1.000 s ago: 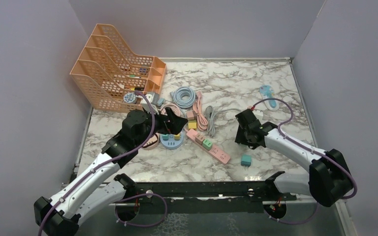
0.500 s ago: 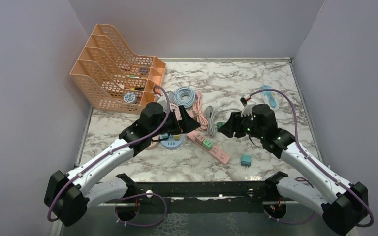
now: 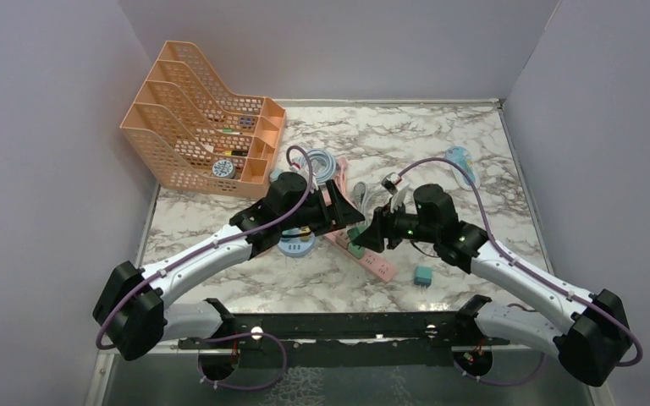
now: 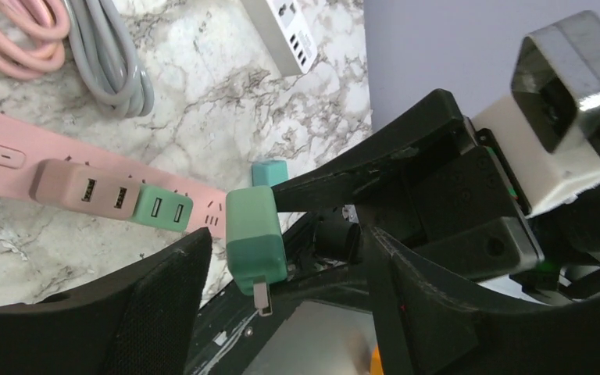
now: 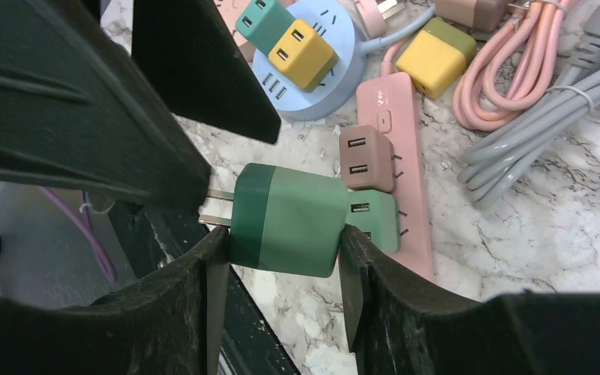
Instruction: Insert the plug
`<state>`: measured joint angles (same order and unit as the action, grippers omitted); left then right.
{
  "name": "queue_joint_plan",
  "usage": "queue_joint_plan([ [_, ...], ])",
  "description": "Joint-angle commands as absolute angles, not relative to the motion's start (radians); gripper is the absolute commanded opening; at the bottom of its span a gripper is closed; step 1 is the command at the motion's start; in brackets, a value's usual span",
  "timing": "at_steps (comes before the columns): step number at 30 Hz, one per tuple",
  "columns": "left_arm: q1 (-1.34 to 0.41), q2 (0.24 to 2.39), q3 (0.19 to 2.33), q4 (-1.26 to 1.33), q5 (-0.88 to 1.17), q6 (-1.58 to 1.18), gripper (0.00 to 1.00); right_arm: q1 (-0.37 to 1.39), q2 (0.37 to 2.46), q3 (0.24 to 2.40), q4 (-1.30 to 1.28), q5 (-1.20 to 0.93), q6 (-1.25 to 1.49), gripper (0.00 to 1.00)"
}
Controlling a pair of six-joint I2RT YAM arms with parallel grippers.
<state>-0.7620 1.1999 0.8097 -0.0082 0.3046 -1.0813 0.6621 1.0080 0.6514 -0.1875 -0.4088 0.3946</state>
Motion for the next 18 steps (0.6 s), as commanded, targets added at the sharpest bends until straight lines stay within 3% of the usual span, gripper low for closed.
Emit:
queue_joint_plan([
  [1, -0.786, 1.239, 0.809, 0.006, 0.328, -1.161, 0.68, 0.681, 1.026, 0.684, -0.121, -0.399, 0.38, 0.26],
  [6, -0.808, 1.247, 0.778, 0.0, 0.314, -1.203, 0.51, 0.688, 1.021, 0.678, -0.089, -0.355, 0.416, 0.26],
  [13, -0.817, 1.223, 0.752, 0.002, 0.319, -1.232, 0.42, 0.692, 1.019, 0.667, -0.061, -0.306, 0.45, 0.26],
  [18, -0.818, 1.218, 0.75, 0.009, 0.323, -1.225, 0.22, 0.692, 1.026, 0.668, -0.052, -0.311, 0.468, 0.29],
])
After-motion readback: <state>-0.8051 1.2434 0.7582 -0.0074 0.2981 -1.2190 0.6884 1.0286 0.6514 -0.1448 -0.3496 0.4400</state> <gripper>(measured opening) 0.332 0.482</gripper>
